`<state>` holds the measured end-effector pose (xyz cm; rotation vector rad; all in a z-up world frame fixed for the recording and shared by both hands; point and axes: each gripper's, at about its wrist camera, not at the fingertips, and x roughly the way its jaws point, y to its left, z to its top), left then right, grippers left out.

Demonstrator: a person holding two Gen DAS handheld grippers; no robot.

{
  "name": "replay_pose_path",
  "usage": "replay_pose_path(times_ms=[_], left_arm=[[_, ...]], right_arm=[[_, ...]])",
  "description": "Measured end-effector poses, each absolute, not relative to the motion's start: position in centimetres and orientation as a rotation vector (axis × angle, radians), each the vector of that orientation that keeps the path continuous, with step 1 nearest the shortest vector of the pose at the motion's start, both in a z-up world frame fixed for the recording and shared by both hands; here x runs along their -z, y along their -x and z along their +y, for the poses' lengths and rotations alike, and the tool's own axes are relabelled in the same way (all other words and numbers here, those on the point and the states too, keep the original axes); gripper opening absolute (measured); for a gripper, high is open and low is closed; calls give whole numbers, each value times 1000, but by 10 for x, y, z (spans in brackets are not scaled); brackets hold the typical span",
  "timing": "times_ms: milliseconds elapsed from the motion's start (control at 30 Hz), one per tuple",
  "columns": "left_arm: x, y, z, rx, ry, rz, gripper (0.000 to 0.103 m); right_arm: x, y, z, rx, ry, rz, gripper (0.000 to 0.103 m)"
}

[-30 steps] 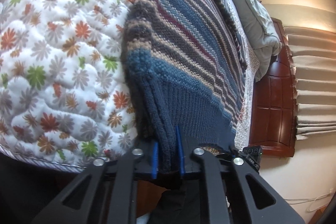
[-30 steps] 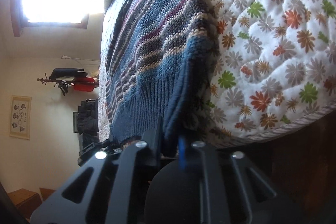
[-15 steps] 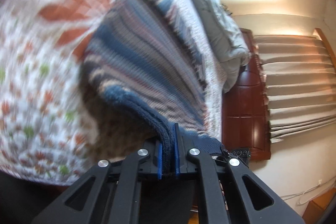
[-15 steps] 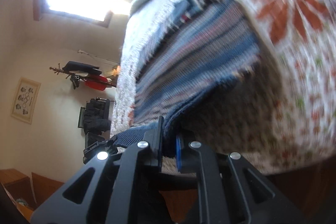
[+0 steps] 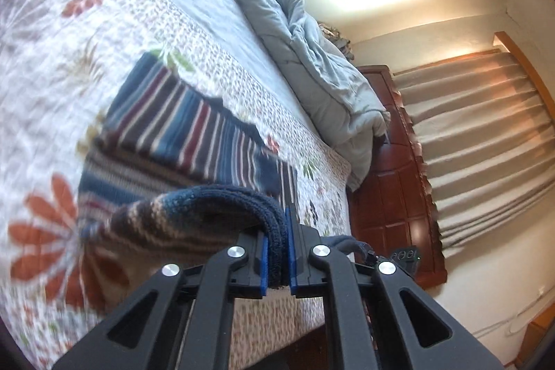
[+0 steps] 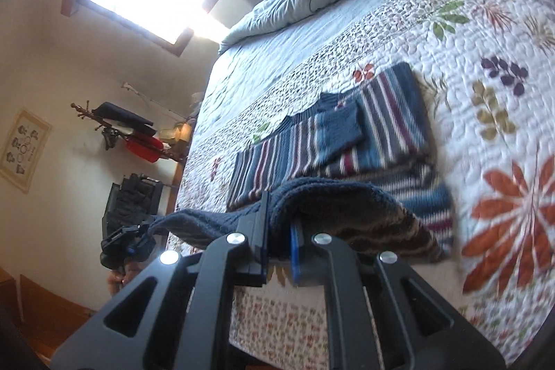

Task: Fold small clothes
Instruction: 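Grasp the ribbed hem with both grippers and lift it, then carry the hem over the body toward the collar with both grippers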

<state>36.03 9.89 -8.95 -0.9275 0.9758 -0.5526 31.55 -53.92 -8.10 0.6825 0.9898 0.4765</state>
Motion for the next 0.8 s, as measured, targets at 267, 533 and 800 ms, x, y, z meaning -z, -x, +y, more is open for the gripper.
replay_pose_path(times_ms=[267,533,800], left_arm=[[142,-449,94,464,935,1090,8],[204,-507,102,402,973,1174,9],[207,-525,107,463,923,1144,66]], right_arm=[[135,-410,-532,-402,-681,1107,8],[190,-474,-527,-368,-693,1189,9],[196,-495,-546,-400,-693,1165,51]])
